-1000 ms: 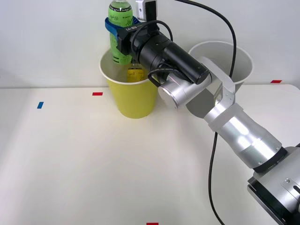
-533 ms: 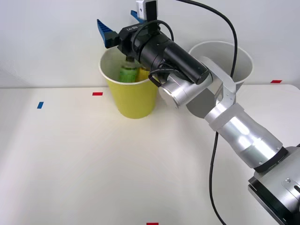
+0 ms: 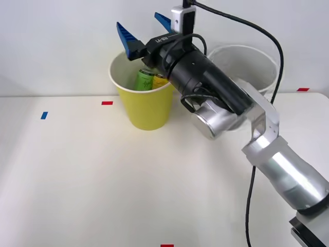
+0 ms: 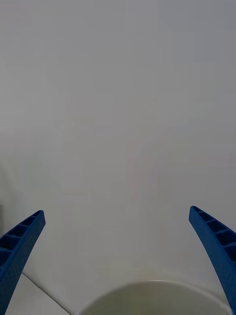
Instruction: Put cans in the gray bin, plastic bottles in the light green bin
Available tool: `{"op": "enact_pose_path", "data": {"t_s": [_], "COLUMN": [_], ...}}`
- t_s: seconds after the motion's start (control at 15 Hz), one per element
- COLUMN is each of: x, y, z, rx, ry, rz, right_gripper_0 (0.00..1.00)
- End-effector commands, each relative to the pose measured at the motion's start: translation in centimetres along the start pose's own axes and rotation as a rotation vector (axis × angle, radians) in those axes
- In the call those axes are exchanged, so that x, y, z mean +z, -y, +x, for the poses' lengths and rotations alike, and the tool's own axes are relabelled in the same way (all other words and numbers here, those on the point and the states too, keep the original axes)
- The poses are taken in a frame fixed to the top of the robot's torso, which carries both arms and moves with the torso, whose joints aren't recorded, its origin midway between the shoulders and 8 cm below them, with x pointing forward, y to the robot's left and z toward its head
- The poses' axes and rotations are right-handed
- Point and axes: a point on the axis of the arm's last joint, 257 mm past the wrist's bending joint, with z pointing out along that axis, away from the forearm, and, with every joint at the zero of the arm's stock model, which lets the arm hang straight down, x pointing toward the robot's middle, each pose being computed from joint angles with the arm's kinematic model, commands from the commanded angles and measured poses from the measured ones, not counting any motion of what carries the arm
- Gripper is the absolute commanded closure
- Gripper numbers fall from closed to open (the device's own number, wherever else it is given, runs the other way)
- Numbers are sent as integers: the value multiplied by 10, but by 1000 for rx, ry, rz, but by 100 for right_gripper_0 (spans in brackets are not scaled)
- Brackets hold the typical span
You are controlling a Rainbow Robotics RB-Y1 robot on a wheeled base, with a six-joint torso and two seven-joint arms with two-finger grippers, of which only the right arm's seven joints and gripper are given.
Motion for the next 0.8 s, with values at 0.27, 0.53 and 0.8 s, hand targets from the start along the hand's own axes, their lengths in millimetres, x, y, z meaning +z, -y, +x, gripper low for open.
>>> {"op": "enact_pose_path", "data": {"t_s": [0.27, 0.53, 0.8], "x": [-106, -191, -269], "y": [48, 78, 88], "z": [-12, -1, -7], "rx": [-65, -52, 1], "ry": [9, 63, 80], "rz": [68, 123, 210], "right_gripper_0": [0, 0, 0]}}
